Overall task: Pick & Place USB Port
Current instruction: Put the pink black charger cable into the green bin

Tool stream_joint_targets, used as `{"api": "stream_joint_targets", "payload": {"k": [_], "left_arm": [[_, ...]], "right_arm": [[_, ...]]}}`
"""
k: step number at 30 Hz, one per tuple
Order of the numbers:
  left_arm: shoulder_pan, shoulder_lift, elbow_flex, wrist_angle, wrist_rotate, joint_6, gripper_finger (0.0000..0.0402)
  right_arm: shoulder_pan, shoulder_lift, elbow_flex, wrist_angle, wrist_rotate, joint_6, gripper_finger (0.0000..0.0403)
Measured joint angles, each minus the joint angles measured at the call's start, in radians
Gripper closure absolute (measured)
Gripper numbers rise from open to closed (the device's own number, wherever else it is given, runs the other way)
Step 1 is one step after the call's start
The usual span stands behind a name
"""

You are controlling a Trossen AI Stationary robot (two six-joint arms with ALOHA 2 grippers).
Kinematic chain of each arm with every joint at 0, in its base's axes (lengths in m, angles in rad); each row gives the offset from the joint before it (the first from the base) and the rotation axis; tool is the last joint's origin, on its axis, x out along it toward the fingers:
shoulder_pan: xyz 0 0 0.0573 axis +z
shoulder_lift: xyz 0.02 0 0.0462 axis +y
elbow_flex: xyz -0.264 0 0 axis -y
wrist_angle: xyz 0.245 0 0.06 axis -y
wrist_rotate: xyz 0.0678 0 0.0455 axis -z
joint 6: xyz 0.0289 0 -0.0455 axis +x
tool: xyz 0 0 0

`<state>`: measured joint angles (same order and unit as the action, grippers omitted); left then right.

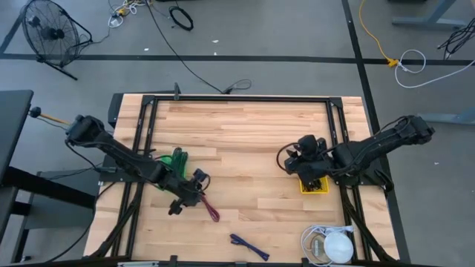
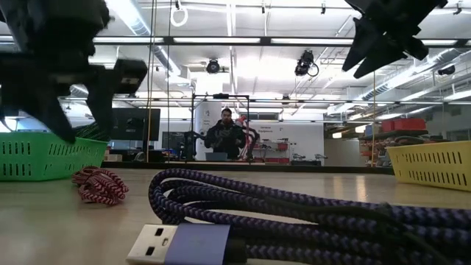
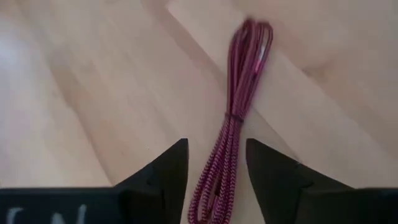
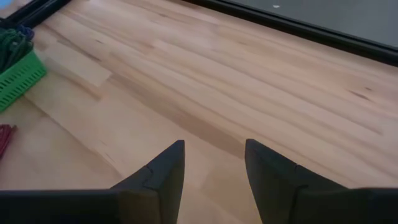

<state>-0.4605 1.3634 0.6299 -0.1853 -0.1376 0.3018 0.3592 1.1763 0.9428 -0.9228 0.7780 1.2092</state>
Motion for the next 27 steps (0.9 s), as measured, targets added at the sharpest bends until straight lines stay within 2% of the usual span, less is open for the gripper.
{"api": "stream_joint_targets", "payload": {"k": [6, 15, 23, 27], "left_arm": [[0.006, 0.067, 0.0, 0.009, -0.001, 0.052, 0.0217], [0.033, 0.142, -0.001, 0.072, 0.003, 0.084, 0.0216], [0.056, 0.19, 0.001, 0.082, 0.071, 0.076, 0.0216], [0.056, 0.192, 0.002, 0.079, 0.084, 0.071, 0.0244]], "right_arm": [[-0.024, 0.0, 0.0, 0.034, 0.0, -0.045, 0.0234], [-0.029, 0.0, 0.0, 0.05, -0.003, -0.075, 0.0234], [-0.029, 0.001, 0.0, 0.051, -0.002, -0.092, 0.0234], [-0.029, 0.001, 0.0, 0.051, 0.0, -0.102, 0.0234]]}}
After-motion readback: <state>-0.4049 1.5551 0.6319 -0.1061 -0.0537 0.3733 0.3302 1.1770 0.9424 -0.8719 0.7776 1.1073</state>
